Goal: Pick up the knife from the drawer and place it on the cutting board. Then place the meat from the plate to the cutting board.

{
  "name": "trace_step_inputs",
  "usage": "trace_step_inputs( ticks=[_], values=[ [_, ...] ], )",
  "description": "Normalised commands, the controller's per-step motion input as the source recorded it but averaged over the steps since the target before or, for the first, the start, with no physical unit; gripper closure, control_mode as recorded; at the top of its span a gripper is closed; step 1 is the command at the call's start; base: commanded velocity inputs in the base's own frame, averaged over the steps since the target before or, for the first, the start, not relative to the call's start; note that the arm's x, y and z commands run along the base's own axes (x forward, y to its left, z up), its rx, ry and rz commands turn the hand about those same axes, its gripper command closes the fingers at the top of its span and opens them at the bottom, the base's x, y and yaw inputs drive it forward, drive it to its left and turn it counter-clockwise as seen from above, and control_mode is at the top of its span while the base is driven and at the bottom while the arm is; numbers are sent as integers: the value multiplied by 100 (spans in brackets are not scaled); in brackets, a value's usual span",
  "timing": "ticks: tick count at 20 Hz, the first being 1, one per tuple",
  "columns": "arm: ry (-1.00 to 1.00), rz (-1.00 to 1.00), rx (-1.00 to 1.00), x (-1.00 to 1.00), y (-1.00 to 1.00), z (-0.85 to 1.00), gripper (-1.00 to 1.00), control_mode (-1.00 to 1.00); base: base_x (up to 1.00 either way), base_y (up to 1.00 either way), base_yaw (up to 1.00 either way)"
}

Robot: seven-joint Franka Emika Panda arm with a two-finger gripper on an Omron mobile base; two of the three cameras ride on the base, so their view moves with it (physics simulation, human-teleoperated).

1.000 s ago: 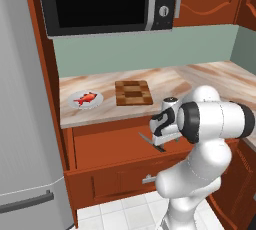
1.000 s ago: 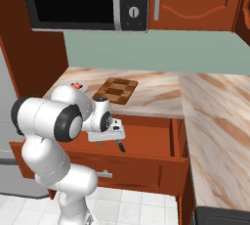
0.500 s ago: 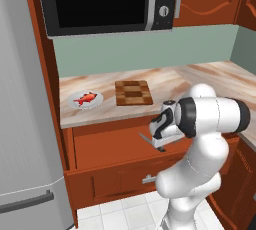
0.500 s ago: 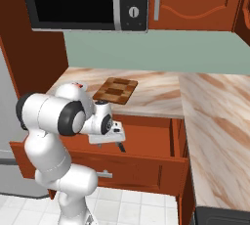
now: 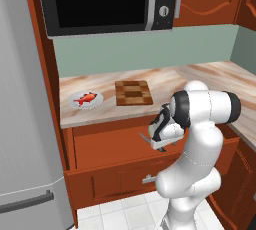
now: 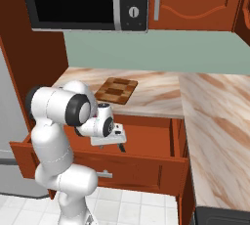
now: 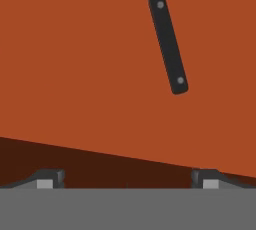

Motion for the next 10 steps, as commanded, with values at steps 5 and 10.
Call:
trace_step_inputs(
  ticks=[5,10],
  values=[
    [-5,2,0,14,-12,-15,-100,-100,0,0,0],
    [-18,2,0,0,-11,-12,-100,-100,0,0,0]
  ],
)
